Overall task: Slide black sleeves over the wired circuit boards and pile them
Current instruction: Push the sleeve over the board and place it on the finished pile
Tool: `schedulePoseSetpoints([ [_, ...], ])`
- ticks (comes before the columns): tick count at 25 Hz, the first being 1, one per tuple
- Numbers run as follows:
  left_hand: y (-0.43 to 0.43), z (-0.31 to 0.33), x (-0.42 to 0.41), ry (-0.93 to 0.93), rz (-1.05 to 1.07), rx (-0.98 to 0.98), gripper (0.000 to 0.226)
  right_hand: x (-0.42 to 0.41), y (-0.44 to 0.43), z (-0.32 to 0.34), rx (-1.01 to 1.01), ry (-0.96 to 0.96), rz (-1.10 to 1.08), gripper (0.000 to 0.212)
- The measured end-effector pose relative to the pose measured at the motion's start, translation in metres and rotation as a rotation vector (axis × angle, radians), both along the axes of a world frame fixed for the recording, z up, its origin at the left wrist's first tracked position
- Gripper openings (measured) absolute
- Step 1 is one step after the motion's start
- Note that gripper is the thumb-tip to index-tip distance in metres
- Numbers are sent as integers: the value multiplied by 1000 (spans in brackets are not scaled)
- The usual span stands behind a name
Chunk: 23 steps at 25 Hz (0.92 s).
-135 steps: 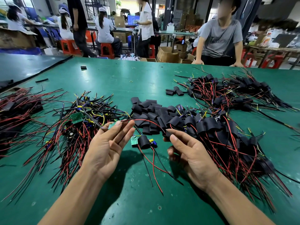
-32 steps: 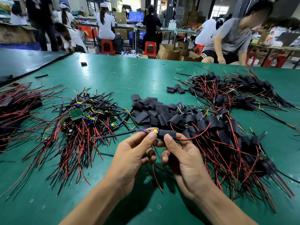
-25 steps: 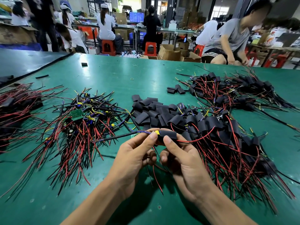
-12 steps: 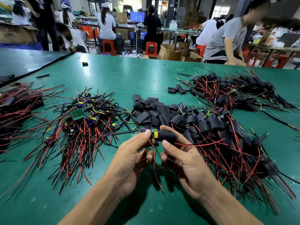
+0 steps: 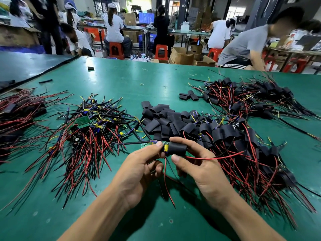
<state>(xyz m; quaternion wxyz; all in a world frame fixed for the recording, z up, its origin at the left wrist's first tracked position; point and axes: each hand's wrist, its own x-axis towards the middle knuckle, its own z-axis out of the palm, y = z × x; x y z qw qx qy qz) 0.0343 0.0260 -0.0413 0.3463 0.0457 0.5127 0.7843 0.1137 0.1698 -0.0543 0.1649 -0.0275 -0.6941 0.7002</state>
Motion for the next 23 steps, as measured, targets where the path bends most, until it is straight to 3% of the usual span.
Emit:
schedulePoseSetpoints([
  [5, 0, 0, 1, -34, -67, -29, 10, 0, -2, -3, -76, -18, 48, 38],
  [11, -1, 2, -1, -45, 21, 27, 8, -1, -2, 6, -152, 37, -45, 45],
  [16, -2, 3, -2, -53, 35, 51, 15, -3, -3, 7, -163, 85, -167, 28],
  [23, 1, 3, 3, 72, 16, 69, 18, -6, -9, 5, -375, 6, -165, 33],
])
